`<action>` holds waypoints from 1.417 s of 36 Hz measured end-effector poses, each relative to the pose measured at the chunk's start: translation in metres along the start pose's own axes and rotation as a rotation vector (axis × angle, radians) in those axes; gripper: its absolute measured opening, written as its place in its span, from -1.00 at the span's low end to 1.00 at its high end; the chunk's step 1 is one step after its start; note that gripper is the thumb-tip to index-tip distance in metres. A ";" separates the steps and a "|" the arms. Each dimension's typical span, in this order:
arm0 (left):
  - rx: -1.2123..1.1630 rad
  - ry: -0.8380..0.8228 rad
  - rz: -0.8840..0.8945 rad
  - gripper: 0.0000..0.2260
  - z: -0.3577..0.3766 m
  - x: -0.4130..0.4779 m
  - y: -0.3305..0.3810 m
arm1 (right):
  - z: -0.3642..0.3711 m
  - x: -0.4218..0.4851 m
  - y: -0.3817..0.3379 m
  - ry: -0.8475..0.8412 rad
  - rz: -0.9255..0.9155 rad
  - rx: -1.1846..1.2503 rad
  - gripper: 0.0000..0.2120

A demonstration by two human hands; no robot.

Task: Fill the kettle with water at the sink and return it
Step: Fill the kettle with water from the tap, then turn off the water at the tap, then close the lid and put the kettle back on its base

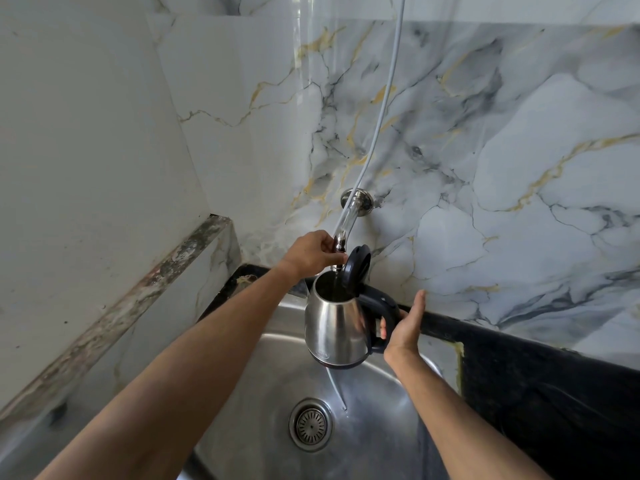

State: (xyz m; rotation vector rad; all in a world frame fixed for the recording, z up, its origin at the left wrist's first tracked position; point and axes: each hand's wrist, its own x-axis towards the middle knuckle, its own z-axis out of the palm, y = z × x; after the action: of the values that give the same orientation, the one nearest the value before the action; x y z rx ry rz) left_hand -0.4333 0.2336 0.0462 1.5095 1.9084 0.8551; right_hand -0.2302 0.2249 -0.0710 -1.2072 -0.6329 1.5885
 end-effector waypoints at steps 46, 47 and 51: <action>0.095 0.053 0.429 -0.69 0.115 -0.177 0.085 | -0.170 -0.096 -0.091 0.029 -0.121 0.011 -0.26; 0.108 0.069 0.460 -0.71 0.118 -0.183 0.094 | -0.175 -0.101 -0.096 0.019 -0.131 0.012 -0.25; 0.135 0.099 0.482 -0.63 0.138 -0.210 0.131 | -0.203 -0.114 -0.116 0.028 -0.127 0.021 -0.27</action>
State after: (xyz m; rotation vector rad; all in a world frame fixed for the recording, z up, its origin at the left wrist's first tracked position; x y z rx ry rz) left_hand -0.2033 0.0697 0.0655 2.0940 1.7200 1.0361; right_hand 0.0023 0.1303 -0.0017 -1.1490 -0.6603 1.4673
